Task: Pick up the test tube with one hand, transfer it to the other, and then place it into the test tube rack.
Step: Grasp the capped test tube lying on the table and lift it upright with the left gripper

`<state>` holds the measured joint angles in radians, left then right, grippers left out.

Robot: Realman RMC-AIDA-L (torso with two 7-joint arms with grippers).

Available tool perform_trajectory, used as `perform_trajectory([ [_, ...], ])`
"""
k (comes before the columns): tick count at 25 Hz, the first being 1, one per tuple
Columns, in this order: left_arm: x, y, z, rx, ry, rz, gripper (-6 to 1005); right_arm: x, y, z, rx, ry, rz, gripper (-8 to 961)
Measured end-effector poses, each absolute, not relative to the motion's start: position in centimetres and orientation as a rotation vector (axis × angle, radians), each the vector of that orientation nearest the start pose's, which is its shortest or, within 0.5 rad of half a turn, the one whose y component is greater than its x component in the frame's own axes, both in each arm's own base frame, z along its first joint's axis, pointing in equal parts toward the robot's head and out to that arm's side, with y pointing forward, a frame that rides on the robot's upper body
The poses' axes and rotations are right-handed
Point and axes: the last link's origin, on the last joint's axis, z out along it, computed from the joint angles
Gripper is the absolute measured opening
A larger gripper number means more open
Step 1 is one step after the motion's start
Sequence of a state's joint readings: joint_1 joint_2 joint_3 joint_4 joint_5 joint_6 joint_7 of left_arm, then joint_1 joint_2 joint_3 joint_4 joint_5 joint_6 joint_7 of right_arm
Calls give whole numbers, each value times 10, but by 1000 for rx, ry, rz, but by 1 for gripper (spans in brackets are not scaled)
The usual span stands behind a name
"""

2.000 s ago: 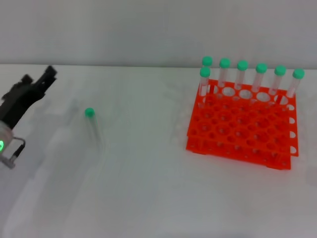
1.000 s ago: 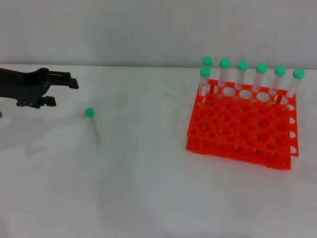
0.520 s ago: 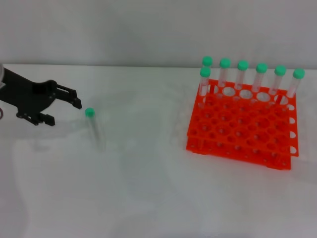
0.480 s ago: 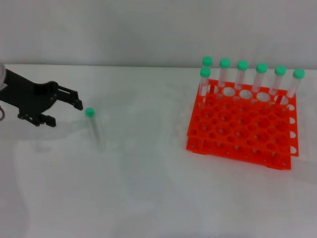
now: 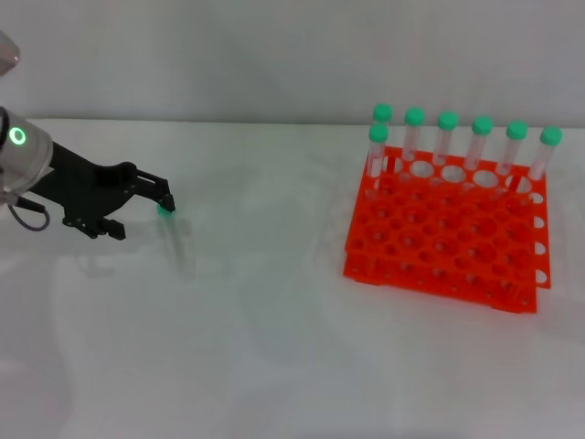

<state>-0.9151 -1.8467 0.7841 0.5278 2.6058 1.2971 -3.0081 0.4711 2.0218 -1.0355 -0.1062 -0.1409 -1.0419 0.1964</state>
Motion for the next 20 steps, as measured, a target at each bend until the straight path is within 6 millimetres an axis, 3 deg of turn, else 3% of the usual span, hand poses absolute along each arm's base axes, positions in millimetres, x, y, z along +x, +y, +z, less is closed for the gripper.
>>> perform_trajectory([
  [7,-253,438,42,2363,2694,-39,874,379,353,67,-1328,594,557,706],
  [20,-240,447,24,2448,2652,-108,874,373,359,68,-1331,583,570,699],
])
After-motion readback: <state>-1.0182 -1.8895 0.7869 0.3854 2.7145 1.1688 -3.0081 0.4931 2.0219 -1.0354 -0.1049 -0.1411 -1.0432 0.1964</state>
